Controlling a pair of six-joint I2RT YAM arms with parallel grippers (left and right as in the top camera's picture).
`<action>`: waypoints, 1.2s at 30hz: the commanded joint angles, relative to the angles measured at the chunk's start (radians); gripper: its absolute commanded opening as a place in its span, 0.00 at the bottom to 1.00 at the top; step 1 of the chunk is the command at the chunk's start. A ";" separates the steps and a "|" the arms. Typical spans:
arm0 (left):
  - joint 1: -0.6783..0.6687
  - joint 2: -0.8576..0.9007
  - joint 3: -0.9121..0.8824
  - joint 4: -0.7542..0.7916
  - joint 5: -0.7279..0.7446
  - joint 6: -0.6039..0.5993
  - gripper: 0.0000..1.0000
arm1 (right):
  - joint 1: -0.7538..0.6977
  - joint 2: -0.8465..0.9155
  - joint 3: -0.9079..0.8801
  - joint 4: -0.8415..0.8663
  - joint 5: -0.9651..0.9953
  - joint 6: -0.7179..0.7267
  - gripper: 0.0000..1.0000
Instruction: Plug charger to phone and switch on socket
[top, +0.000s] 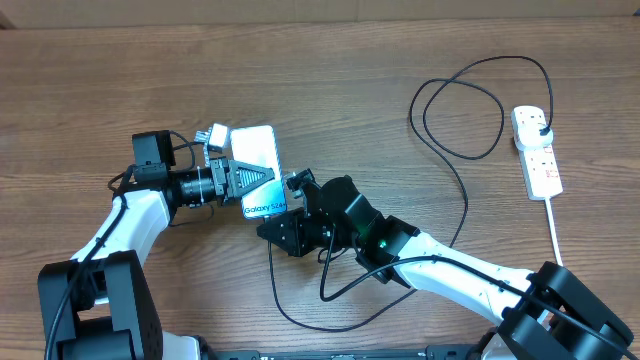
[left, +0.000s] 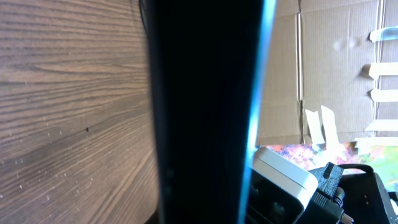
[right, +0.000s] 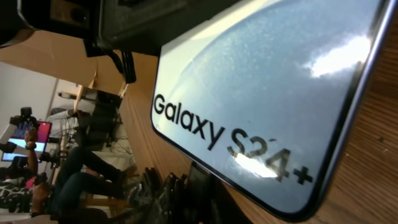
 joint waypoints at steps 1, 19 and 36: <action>-0.003 -0.021 0.003 0.010 0.041 0.044 0.04 | -0.001 -0.021 0.019 0.005 0.016 -0.005 0.06; -0.005 -0.021 0.003 0.008 0.117 0.055 0.04 | -0.046 -0.021 0.021 0.068 0.030 0.060 0.04; -0.008 -0.021 0.003 0.011 0.192 0.055 0.04 | -0.228 -0.021 0.021 -0.008 -0.346 -0.001 0.98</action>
